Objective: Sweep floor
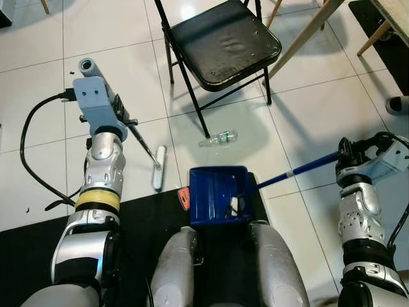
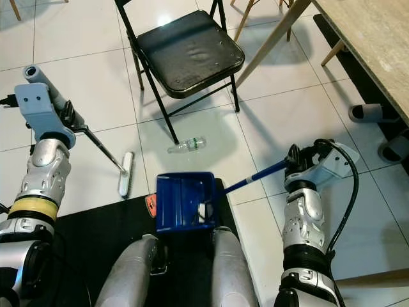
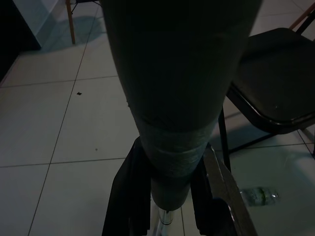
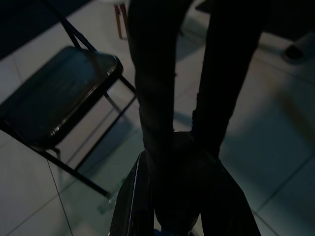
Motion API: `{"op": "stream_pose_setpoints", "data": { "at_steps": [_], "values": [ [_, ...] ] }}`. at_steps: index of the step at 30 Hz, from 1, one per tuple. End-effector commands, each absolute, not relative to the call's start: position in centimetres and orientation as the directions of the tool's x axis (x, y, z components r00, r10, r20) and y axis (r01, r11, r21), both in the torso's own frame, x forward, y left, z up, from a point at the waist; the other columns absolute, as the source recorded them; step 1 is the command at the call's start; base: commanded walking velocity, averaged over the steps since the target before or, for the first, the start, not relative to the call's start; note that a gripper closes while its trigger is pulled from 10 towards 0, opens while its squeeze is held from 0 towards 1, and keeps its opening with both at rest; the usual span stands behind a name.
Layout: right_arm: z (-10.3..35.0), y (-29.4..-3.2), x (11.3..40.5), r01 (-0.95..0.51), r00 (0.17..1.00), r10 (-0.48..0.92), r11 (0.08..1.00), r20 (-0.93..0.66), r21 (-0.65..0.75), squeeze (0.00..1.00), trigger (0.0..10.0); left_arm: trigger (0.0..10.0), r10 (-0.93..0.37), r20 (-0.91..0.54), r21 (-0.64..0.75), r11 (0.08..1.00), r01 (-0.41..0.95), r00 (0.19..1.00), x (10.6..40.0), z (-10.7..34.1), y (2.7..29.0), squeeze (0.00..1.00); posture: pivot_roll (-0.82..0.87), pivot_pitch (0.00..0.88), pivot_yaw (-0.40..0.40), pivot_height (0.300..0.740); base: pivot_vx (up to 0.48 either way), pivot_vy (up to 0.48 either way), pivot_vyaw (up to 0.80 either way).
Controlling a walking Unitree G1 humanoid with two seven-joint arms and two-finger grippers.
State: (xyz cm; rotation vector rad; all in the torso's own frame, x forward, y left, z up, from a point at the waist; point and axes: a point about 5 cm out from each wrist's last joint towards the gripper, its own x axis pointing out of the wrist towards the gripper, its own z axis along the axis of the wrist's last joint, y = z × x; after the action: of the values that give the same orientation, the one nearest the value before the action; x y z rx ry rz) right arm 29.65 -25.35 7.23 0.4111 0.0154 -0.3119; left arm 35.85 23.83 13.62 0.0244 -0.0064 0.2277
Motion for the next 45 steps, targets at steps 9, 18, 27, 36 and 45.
{"op": "stream_pose_setpoints", "data": {
  "at_steps": [9, 18, 27, 36, 45],
  "values": [
    [6.9, -26.3, 30.1, 0.334, 0.942, -0.309, 0.895, -0.128, 0.296, 0.0, 10.0, 10.0, 0.221, -0.002, 0.009, 0.975, -0.221, 0.975, 36.1, 13.1, 23.0, 0.0, 0.0, 0.283, 0.042, 0.74, 0.0, 0.0, 0.0],
    [9.5, -26.5, 32.4, 0.295, 0.954, -0.301, 0.928, -0.008, 0.227, 0.0, 10.0, 10.0, 0.24, 0.011, -0.018, 0.971, -0.24, 0.971, 36.4, 13.4, 22.5, 0.0, 0.02, 0.303, 0.045, 0.74, 0.0, 0.0, 0.0],
    [12.1, -25.9, 34.5, 0.248, 0.958, -0.275, 0.939, 0.086, 0.239, 0.0, 10.0, 10.0, 0.326, 0.07, -0.023, 0.945, -0.326, 0.943, 36.3, 14.2, 23.8, 0.0, 0.03, 0.308, 0.044, 0.74, 0.0, 0.0, 0.0],
    [14.3, -25.5, 35.9, 0.195, 0.96, -0.239, 0.944, 0.144, 0.268, 0.0, 10.0, 10.0, 0.326, 0.108, -0.022, 0.945, -0.325, 0.939, 36.4, 15.1, 24.3, 0.0, 0.04, 0.312, 0.049, 0.74, 0.0, 0.0, 0.0],
    [13.8, -23.5, 36.3, 0.097, 0.974, -0.154, 0.948, 0.169, 0.304, 0.0, 10.0, 10.0, 0.29, 0.128, -0.015, 0.957, -0.291, 0.948, 36.5, 15.2, 23.6, 0.0, 0.04, 0.35, 0.051, 0.74, 0.0, 0.0, 0.0]
  ]
}}
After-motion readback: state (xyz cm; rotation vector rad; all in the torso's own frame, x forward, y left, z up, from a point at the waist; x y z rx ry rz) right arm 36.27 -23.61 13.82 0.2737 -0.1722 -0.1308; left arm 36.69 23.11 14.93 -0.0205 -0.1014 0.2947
